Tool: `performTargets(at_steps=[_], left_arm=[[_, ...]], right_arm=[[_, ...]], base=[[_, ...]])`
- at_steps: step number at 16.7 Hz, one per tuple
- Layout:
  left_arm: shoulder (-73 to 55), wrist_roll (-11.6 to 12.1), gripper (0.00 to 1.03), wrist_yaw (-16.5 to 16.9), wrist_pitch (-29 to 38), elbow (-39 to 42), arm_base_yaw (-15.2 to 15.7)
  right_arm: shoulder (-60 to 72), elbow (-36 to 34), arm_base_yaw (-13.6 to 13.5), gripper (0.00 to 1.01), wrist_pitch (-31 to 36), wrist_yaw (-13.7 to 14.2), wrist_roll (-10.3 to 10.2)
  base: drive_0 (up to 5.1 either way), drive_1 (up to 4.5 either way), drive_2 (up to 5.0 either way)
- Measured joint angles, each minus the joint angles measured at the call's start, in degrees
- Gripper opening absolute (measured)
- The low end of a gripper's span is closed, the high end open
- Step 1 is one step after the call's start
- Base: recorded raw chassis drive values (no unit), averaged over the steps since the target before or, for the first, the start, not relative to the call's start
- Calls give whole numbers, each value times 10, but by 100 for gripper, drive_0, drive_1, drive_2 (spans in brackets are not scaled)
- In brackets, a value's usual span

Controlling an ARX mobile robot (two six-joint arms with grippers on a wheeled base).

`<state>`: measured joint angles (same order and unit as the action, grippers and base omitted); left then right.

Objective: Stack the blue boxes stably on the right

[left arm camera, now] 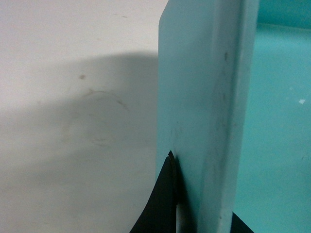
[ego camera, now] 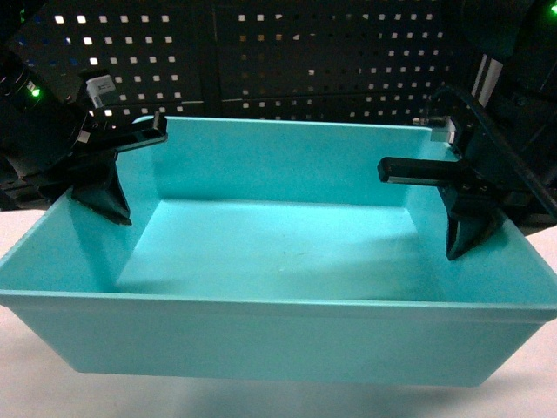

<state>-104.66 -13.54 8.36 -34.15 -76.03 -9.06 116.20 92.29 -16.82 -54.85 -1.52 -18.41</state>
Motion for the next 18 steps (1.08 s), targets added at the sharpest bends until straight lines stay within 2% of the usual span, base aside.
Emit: performTargets(at_steps=[10, 18], left_arm=[[0, 0, 2, 1, -1, 0, -1], [0, 0, 2, 1, -2, 0, -1]], right_arm=[[-2, 0, 1, 2, -1, 0, 0], [-2, 0, 0, 2, -1, 0, 0]], base=[[0, 0, 0], [199, -628, -1]])
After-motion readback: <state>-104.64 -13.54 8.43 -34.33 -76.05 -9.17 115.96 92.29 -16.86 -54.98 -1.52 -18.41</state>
